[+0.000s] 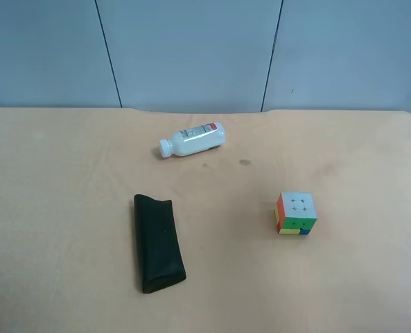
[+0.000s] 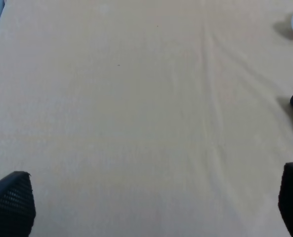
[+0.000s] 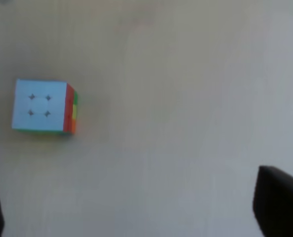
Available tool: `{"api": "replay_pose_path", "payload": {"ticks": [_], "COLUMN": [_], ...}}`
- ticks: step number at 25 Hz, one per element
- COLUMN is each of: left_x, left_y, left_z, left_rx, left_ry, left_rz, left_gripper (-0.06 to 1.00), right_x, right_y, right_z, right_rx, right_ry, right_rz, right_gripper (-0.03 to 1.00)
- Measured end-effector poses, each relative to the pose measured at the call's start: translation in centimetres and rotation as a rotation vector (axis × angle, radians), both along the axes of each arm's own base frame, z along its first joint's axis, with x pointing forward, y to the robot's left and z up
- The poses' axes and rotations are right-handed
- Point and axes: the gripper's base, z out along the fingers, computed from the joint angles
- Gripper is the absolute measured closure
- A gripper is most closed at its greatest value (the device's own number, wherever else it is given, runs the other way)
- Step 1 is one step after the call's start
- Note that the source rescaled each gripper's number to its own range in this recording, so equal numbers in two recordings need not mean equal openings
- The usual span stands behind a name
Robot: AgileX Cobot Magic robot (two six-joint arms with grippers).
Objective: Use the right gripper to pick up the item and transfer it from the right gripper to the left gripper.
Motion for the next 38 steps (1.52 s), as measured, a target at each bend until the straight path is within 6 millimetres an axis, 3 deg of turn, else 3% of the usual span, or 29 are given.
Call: {"api": "replay_pose_path", "payload": {"ticks": [11,18,32,38], "left_x": [0.0,0.0,0.0,0.0], "left_y": [0.0,0.0,0.0,0.0], "left_z": [0.0,0.0,0.0,0.0], "left_rx": [0.000,0.000,0.000,0.000], "left_ry": [0.000,0.000,0.000,0.000], "left_rz": [0.000,0.000,0.000,0.000], "left_gripper": [-0.06,-0.06,-0.06,-0.06], "right_x": [7.2,10.4,14.4,14.6], "right_y": [4.8,6.4,8.0,8.3], "right_z": [-2.8,-6.6,-13.3,-15.6], "right_rx": [-0.012,-0.002,0.005,0.020], "right_ry": [0.293,0.444,0.524,0.532], "right_rz": [0.064,0.044,0.043,0.068], "right_gripper": [-0.03,-0.03,-0.03,-0.03]}}
